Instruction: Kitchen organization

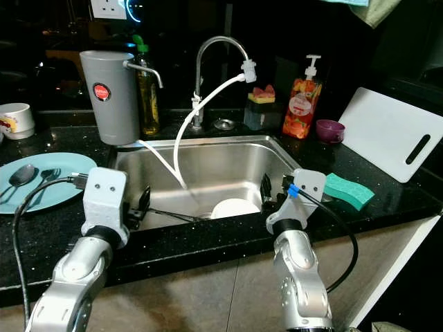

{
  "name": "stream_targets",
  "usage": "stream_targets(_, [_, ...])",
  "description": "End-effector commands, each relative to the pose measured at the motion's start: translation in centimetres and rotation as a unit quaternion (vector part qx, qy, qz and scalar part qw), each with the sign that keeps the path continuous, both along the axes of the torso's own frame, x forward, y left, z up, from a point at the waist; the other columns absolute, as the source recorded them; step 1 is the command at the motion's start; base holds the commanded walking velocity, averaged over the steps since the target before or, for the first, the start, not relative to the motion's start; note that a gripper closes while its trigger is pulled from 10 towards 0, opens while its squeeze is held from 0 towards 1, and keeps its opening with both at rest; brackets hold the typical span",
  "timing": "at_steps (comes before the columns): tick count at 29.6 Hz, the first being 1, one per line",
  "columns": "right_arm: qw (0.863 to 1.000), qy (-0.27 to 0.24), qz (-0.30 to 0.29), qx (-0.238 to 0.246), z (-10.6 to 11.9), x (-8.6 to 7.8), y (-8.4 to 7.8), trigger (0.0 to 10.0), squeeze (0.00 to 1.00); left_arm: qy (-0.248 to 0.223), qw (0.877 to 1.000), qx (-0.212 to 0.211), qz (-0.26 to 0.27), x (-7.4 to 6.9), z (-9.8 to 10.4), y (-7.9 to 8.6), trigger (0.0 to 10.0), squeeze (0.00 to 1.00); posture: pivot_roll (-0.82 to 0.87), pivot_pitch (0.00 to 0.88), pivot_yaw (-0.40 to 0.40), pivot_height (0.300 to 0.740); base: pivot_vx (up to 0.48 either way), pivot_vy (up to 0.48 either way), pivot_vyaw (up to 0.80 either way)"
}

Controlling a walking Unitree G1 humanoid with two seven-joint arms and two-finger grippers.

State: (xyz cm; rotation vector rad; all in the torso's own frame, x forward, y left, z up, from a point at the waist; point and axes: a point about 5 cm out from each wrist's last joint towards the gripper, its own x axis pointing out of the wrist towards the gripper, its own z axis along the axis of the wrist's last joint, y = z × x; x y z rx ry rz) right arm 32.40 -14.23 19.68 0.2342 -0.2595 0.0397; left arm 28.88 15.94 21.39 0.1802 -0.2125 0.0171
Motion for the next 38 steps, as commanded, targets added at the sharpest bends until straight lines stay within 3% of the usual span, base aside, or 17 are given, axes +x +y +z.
stream_targets(1, [1.000, 0.008, -0.002, -0.001, -0.25, 0.02, -0.11, 10.0, 0.00, 0.000, 1.000, -0.002, 0.000, -0.03, -0.06, -0.11, 10.0, 0.00, 0.20, 0.037, -0.119, 0.740, 0.000, 0.000, 0.00])
stream_targets(38, [1.000, 0.006, 0.000, -0.003, -0.17, 0.11, -0.08, 10.0, 0.00, -0.002, 1.000, -0.003, -0.001, 0.03, -0.06, -0.19, 10.0, 0.00, 0.20, 0.027, -0.125, 0.740, 0.000, 0.000, 0.00])
